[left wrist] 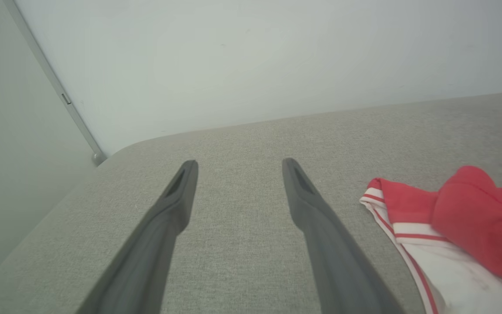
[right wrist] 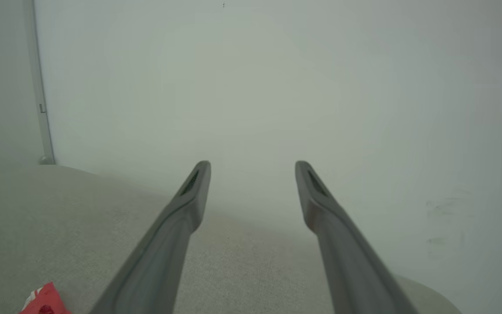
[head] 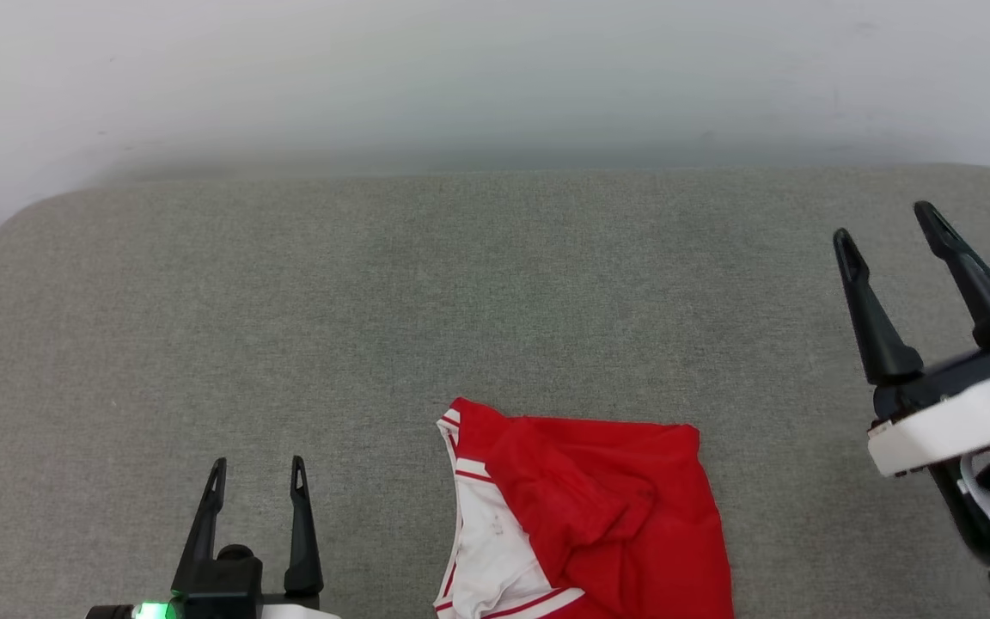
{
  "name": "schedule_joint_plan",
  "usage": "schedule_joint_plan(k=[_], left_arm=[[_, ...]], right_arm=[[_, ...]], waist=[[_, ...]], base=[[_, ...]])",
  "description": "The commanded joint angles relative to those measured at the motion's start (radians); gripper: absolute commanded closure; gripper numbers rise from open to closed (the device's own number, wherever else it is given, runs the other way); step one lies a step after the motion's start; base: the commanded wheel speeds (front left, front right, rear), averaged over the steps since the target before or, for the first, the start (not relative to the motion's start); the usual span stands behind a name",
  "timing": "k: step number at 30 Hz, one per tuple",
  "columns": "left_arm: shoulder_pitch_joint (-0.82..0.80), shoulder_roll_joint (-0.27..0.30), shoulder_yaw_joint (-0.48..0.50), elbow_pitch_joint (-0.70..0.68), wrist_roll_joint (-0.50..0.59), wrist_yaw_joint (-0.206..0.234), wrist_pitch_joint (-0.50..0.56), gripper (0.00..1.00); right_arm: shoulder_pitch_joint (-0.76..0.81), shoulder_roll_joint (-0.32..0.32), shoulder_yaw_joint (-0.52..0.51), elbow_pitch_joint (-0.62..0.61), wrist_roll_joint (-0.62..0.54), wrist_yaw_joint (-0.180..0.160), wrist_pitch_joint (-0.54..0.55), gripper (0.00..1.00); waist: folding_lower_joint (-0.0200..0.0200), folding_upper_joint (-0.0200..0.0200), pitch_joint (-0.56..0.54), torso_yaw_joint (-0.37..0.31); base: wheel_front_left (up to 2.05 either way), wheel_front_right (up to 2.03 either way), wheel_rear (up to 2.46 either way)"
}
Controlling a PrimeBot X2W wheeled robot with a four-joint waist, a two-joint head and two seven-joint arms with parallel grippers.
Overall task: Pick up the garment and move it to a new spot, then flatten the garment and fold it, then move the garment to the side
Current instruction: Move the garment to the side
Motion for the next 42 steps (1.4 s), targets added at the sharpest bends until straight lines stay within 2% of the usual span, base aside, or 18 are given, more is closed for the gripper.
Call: schedule_joint_plan(k=[1, 4, 9, 13, 15, 18, 23, 34, 41, 42], left_arm=[[-0.015, 0.000, 0.001, 0.001, 0.003, -0.001, -0.002, 0.00], [-0.022, -0.003, 0.001, 0.000, 0.001, 0.000, -0.002, 0.00], [-0.035, -0.009, -0.003, -0.001, 0.000, -0.001, -0.002, 0.00], [-0.044, -0.015, -0.008, -0.001, 0.000, -0.003, -0.002, 0.00], [-0.051, -0.017, -0.010, -0.001, 0.001, -0.004, -0.002, 0.00], [-0.068, -0.020, -0.014, 0.000, 0.003, -0.007, -0.002, 0.00], [-0.092, -0.023, -0.019, 0.001, 0.005, -0.006, -0.002, 0.00], [-0.147, -0.027, -0.030, -0.001, 0.001, -0.016, -0.002, 0.00], [-0.167, -0.037, -0.036, 0.011, -0.002, -0.010, -0.002, 0.00], [-0.166, -0.038, -0.036, 0.011, -0.003, -0.011, -0.002, 0.00]], right_arm=[[-0.037, -0.039, 0.038, 0.008, 0.043, 0.000, 0.066, 0.00], [-0.091, -0.128, 0.117, 0.031, 0.161, 0.000, 0.267, 0.00], [-0.119, -0.244, 0.231, 0.058, 0.424, 0.000, 0.607, 0.00], [-0.088, -0.300, 0.285, 0.077, 0.621, 0.000, 0.794, 0.00], [-0.078, -0.312, 0.286, 0.091, 0.697, 0.000, 0.843, 0.00], [-0.054, -0.303, 0.285, 0.127, 0.773, 0.000, 0.888, 0.00], [-0.047, -0.271, 0.313, 0.178, 0.817, 0.000, 0.908, 0.00], [-0.089, -0.195, 0.434, 0.293, 0.825, -0.001, 0.887, 0.00], [-0.081, -0.187, 0.557, 0.396, 0.793, -0.006, 0.887, 0.00], [-0.082, -0.187, 0.567, 0.405, 0.797, -0.006, 0.880, 0.57]], waist=[[0.0000, 0.0000, 0.007, 0.001], [0.0000, 0.0000, 0.019, 0.003], [0.0000, 0.0000, 0.038, 0.011], [0.0000, 0.0000, 0.056, 0.021], [0.0000, 0.0000, 0.066, 0.027], [0.0000, 0.0000, 0.084, 0.040], [0.0000, 0.0000, 0.116, 0.061], [0.0000, 0.0000, 0.193, 0.115], [0.0000, 0.0000, 0.209, 0.142], [0.0000, 0.0000, 0.208, 0.144]], base=[[0.00, 0.00, 0.00], [0.00, 0.00, 0.00], [0.00, 0.00, 0.00], [0.00, 0.00, 0.00], [0.00, 0.00, 0.00], [0.00, 0.00, 0.00], [0.00, 0.00, 0.00], [0.00, 0.00, 0.00], [0.00, 0.00, 0.00], [0.00, 0.00, 0.00]])
